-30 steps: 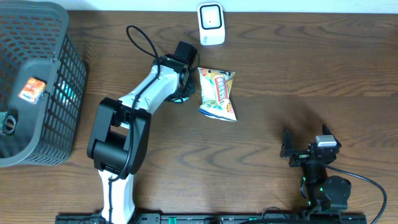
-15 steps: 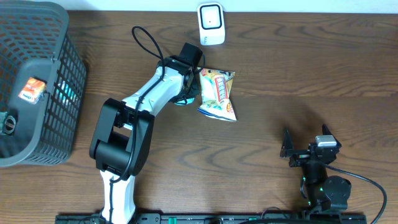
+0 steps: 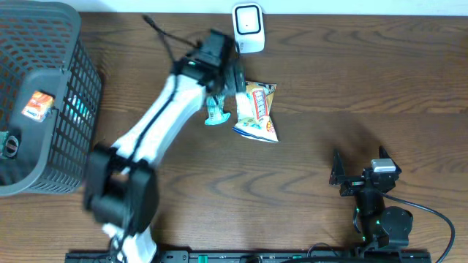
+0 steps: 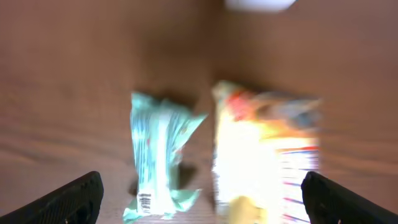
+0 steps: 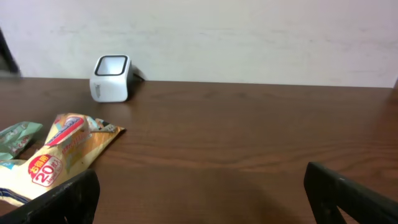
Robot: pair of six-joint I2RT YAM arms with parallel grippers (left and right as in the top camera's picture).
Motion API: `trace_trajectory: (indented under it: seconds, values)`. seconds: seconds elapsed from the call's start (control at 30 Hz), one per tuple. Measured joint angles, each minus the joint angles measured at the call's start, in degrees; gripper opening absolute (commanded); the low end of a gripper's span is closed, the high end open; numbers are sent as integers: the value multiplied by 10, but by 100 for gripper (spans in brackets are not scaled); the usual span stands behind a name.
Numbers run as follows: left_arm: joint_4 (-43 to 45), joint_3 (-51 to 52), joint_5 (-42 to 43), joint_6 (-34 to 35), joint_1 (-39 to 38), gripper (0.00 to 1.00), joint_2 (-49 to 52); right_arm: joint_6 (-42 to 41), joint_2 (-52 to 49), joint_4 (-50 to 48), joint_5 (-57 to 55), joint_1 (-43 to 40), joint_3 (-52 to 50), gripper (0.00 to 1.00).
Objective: Scan the item barcode
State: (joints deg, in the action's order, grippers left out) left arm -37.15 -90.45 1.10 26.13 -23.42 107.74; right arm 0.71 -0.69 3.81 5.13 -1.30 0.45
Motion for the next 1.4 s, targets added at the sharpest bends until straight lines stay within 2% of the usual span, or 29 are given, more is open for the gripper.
trace_trajectory:
  seconds: [0.13, 0.3, 0.57, 0.83, 1.03, 1.23, 1.4]
  values:
    - [23, -15, 0, -15, 22, 100, -106, 0, 0, 0, 0, 0, 0, 99]
    - [40, -21, 0, -22, 94, 100, -206, 0, 0, 0, 0, 0, 0, 99]
    - [39, -21, 0, -23, 250, 99, -277, 0, 0, 0, 0, 0, 0, 99]
    - [37, -21, -2, -23, 419, 100, -308, 0, 0, 0, 0, 0, 0, 99]
    - [-16, -20, -4, -22, 524, 100, -306, 0, 0, 0, 0, 0, 0, 99]
    - [-27, -6, -4, -31, 560, 100, -289, 0, 0, 0, 0, 0, 0, 99]
    - [-55, -3, -3, -89, 560, 100, -238, 0, 0, 0, 0, 0, 0, 99]
